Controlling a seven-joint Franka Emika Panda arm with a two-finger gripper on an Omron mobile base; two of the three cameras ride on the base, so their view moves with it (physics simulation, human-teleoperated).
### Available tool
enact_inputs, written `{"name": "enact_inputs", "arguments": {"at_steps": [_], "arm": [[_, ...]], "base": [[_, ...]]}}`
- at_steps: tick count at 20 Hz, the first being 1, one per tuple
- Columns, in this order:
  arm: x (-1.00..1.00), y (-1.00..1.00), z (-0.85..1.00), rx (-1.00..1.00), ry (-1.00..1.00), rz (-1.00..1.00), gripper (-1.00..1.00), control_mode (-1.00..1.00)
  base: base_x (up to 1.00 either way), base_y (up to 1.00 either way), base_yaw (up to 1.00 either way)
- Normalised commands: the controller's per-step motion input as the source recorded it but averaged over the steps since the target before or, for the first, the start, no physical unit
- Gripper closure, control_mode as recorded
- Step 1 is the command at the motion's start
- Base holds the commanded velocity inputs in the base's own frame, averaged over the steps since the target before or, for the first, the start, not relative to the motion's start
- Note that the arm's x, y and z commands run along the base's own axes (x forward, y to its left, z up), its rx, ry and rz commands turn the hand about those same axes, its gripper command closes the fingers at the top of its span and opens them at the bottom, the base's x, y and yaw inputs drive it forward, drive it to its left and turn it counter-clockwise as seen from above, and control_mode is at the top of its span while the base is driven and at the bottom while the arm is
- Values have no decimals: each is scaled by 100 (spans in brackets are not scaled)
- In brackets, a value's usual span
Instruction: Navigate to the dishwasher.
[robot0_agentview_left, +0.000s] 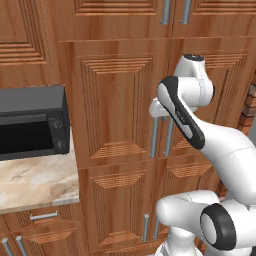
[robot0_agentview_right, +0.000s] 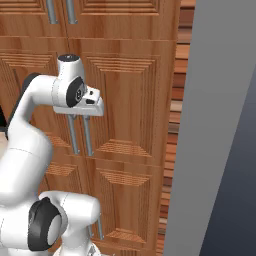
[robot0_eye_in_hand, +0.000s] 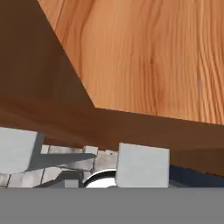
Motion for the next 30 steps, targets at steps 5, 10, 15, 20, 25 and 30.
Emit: {"name": "enact_inputs", "arguments": {"at_steps": [5, 10, 15, 20, 25, 30], "arm": [[-61, -2, -10, 0, 0, 0, -100, -100], [-100, -5, -37, 0, 0, 0, -100, -100], [-77, 0, -50, -4, 0, 0, -100, -100], [-33, 2, -34, -3, 1, 2, -100, 100], [0, 0, 0, 0, 0, 0, -100, 100], [0, 0, 0, 0, 0, 0, -100, 100]], "base": [[0, 0, 0], [0, 0, 0], [0, 0, 0], [-22, 0, 9], [-42, 26, 42], [-4, 61, 71]]}}
